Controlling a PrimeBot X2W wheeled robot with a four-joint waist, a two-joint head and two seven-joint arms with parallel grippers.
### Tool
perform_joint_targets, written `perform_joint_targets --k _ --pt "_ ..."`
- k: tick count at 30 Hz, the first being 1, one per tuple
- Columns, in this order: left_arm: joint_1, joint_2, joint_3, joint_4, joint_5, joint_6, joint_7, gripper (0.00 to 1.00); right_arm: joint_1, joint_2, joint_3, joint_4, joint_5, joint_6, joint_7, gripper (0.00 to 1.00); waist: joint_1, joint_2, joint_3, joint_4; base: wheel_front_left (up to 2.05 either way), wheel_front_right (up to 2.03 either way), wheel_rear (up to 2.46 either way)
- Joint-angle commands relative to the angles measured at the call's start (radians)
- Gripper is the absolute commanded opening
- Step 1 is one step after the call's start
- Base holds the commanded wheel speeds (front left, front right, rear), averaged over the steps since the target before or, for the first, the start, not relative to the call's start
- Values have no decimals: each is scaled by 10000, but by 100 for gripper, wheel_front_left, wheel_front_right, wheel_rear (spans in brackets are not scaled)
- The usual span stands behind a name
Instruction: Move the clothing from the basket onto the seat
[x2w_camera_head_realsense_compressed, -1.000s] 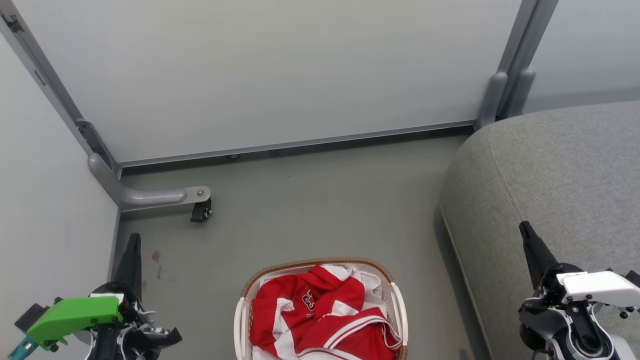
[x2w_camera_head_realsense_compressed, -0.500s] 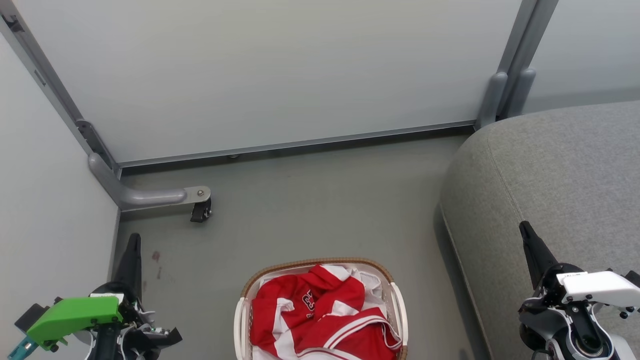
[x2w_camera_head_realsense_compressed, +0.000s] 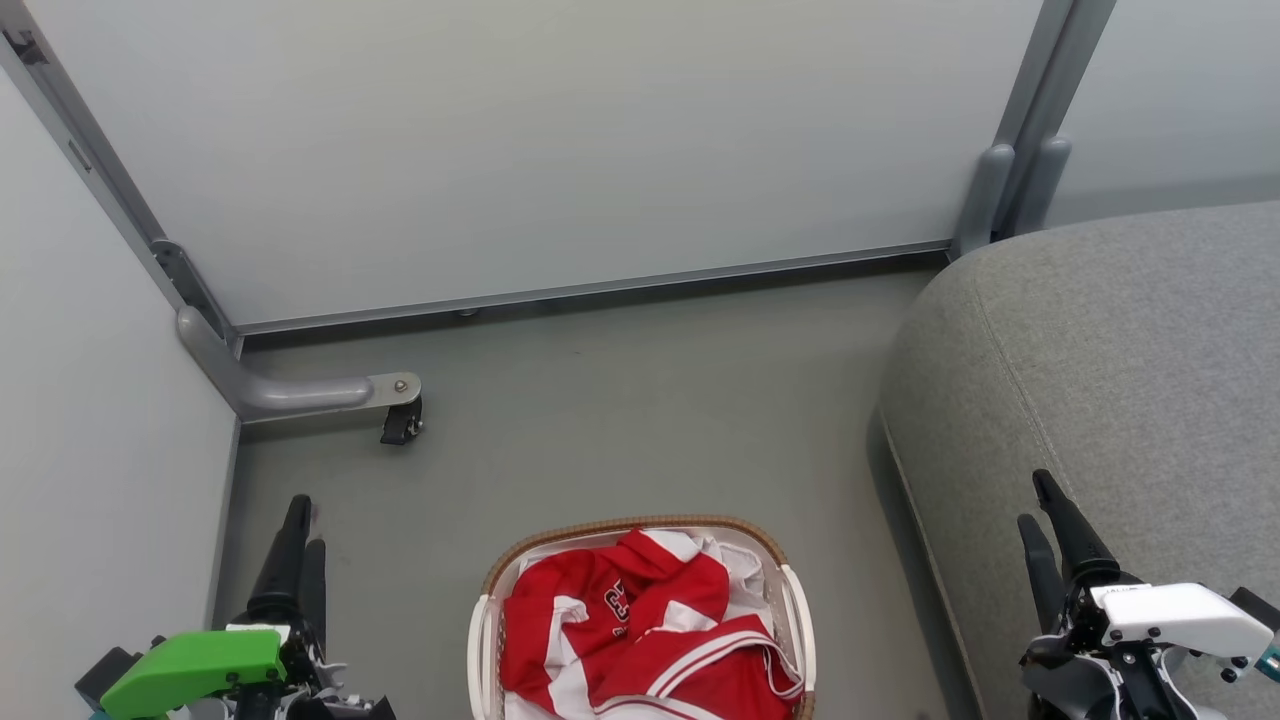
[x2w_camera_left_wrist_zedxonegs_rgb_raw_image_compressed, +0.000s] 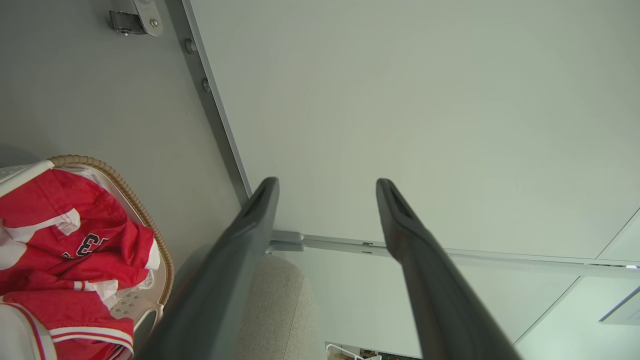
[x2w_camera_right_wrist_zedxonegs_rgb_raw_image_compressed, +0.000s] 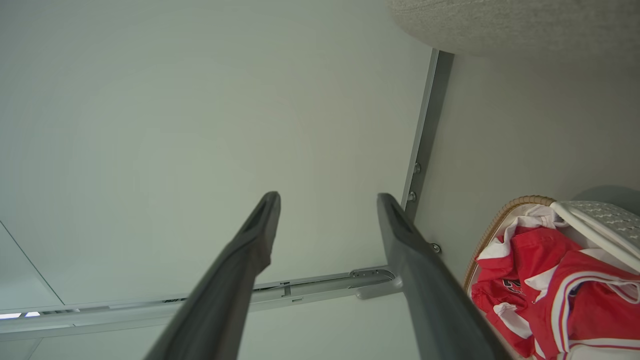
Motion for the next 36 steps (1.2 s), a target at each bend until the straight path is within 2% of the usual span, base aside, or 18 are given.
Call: perform_joint_targets --k 1,13,21,32,36 --pt "-126 39 -109 -229 161 -13 -112 100 -47 -83 23 -215 -133 2 -143 100 0 0 1 0 0 0 0" --pt "-150 57 -387 -443 1304 -18 -648 100 50 -110 -101 -455 -1361 3 -682 100 0 0 13 4 0 0 0" --pt "-177 68 -586 -727 2989 -3 -971 100 65 -126 -195 -913 -3274 3 -1004 100 0 0 42 3 0 0 0" --pt "-186 83 -1177 -1132 5949 357 -1370 100 173 -143 -114 -1500 -6028 4 -1412 100 0 0 87 15 0 0 0" --pt "-114 88 -1380 -1189 6622 483 -1512 100 264 -149 6 -1637 -7169 4 -1546 100 0 0 96 18 0 0 0"
